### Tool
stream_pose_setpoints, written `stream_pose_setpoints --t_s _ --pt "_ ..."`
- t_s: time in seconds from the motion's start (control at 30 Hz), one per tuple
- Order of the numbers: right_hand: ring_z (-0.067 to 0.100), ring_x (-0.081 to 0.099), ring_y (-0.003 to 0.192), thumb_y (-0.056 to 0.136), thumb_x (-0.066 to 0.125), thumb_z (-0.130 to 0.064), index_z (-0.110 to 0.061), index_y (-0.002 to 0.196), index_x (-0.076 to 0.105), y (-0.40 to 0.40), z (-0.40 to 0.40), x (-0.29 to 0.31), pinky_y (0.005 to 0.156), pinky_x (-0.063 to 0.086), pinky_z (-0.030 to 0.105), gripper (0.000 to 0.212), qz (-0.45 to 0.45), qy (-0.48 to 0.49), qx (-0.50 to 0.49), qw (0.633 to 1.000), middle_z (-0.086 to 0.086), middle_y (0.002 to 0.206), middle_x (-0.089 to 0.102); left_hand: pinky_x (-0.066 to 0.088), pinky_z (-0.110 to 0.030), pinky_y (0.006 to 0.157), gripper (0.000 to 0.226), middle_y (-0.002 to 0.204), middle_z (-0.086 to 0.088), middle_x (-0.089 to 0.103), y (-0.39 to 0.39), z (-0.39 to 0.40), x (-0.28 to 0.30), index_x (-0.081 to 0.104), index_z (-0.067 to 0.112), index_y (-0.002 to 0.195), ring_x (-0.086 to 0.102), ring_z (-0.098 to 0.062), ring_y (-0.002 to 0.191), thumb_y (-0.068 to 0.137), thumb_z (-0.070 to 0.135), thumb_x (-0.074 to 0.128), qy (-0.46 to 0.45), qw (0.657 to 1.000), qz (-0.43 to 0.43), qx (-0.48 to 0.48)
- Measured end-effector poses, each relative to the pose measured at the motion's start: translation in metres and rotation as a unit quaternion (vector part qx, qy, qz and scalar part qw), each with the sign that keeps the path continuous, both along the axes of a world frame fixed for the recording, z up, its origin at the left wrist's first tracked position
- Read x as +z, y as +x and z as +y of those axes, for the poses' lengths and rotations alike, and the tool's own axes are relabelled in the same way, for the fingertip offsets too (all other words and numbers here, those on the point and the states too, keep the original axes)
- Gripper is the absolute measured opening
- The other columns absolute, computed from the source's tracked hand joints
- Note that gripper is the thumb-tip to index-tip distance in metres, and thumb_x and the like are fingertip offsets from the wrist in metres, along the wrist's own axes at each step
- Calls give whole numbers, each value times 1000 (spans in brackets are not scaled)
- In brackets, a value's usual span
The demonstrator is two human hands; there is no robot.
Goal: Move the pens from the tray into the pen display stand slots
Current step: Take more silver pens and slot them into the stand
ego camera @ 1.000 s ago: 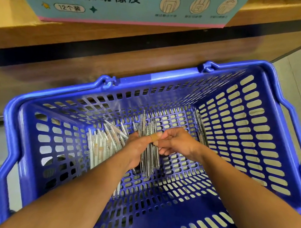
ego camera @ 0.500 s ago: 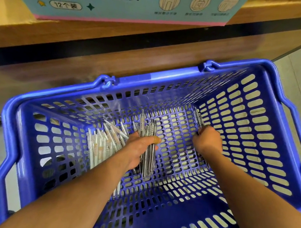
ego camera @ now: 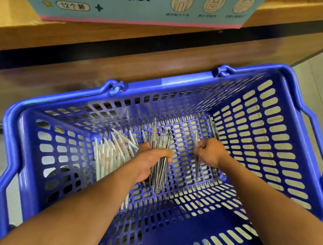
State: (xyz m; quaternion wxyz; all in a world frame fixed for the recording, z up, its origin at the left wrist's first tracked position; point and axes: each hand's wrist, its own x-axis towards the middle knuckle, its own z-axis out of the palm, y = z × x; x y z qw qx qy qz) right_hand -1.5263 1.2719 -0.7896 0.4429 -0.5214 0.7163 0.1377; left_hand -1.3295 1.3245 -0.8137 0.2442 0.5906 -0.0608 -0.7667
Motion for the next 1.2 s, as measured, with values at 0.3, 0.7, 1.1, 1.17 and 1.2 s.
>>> stream_pose_setpoints --t_s 0.3,0.7,1.1,1.17,1.2 --pt "17 68 71 90 61 0 -1 93 64 31 -7 19 71 58 25 5 -291 151 -101 939 10 81 70 17 -51 120 125 165 -11 10 1 1 -3 2 18 157 18 -29 148 65 22 87 -5 1000 -6 -2" --pt "19 72 76 80 69 -14 -4 89 69 28 -1 16 70 60 27 13 -317 197 -200 906 15 88 73 20 -52 119 131 164 -13 14 0 0 -1 7 18 156 23 -31 147 56 16 91 -22 999 6 -40" --pt "26 73 85 96 52 -3 5 104 66 29 -2 21 73 60 28 18 -339 234 -263 873 21 94 72 37 -37 109 106 151 -12 42 -2 0 -11 30 7 149 44 -29 135 63 20 91 -54 987 -129 -83" --pt "26 72 90 93 55 -7 4 106 66 26 -2 23 77 59 28 20 -357 242 -268 861 19 99 72 37 -34 107 110 155 -12 37 -1 -1 -10 26 6 151 41 -29 137 64 21 91 -52 989 -126 -64" --pt "26 71 92 89 59 -11 3 107 66 24 -3 23 77 59 28 24 -368 251 -270 854 18 101 72 37 -35 107 110 154 -12 37 -1 -1 -9 26 6 151 42 -29 137 63 21 91 -53 989 -126 -64"
